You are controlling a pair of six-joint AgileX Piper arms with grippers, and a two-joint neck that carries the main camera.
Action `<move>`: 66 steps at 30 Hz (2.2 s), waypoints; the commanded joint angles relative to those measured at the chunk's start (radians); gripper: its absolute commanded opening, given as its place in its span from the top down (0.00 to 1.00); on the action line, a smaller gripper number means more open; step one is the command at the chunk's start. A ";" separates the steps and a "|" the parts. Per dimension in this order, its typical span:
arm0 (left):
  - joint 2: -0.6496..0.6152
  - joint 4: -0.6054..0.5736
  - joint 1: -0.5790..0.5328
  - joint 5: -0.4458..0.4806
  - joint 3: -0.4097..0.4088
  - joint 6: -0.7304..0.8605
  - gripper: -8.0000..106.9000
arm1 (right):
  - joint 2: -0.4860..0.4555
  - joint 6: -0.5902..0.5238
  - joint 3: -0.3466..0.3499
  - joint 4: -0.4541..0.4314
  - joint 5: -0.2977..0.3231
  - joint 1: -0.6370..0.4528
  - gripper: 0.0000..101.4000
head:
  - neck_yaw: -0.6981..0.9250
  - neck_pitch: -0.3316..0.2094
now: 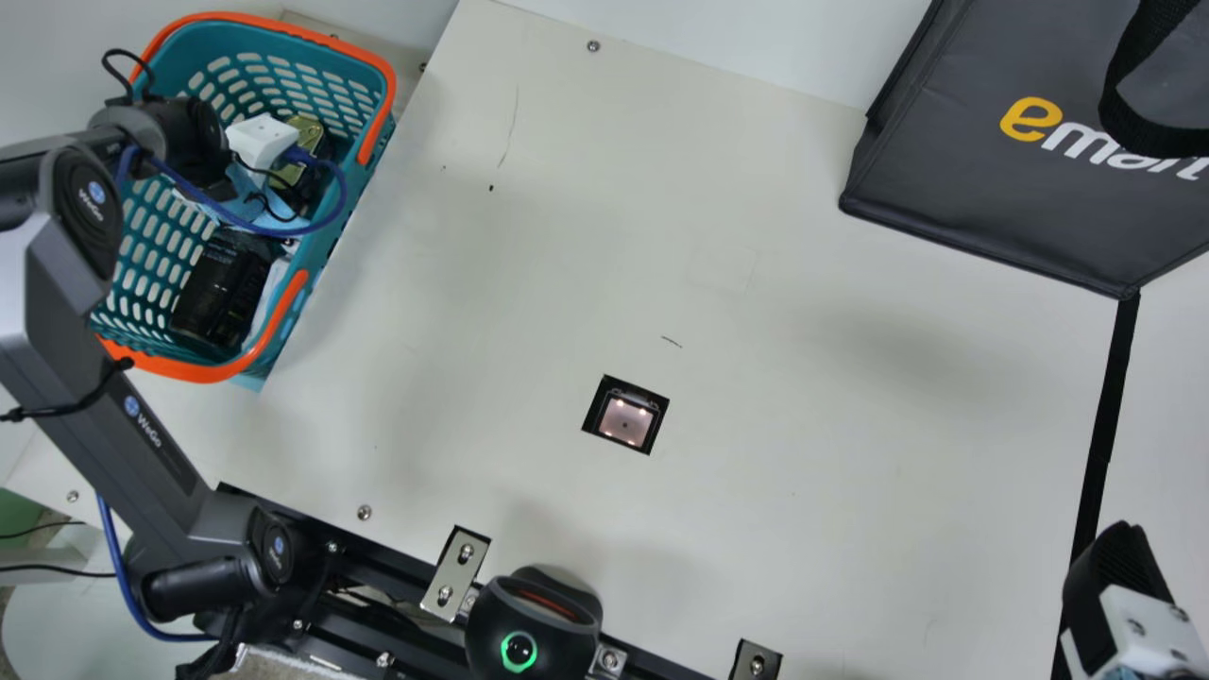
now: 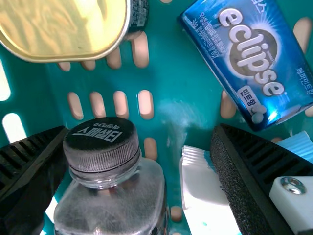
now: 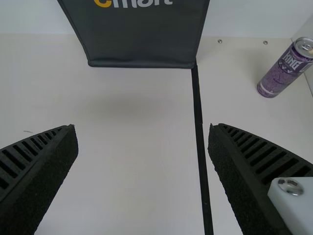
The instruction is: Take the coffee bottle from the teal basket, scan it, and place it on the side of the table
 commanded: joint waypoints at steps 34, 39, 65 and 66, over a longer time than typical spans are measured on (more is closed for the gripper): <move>-0.118 -0.168 0.045 0.021 0.012 0.164 1.00 | 0.000 0.000 0.000 0.000 0.000 0.000 0.06 | 0.004 -0.029; -0.157 -0.205 0.055 0.037 0.016 0.204 1.00 | 0.000 0.000 0.000 0.000 0.000 0.000 0.06 | 0.004 -0.029; -0.301 -0.304 0.106 0.090 0.072 0.328 1.00 | 0.000 0.000 0.000 0.000 0.000 0.000 0.06 | 0.004 -0.029; -0.305 -0.306 0.108 0.091 0.073 0.332 1.00 | 0.000 0.000 0.000 0.000 0.000 0.000 0.06 | 0.004 -0.029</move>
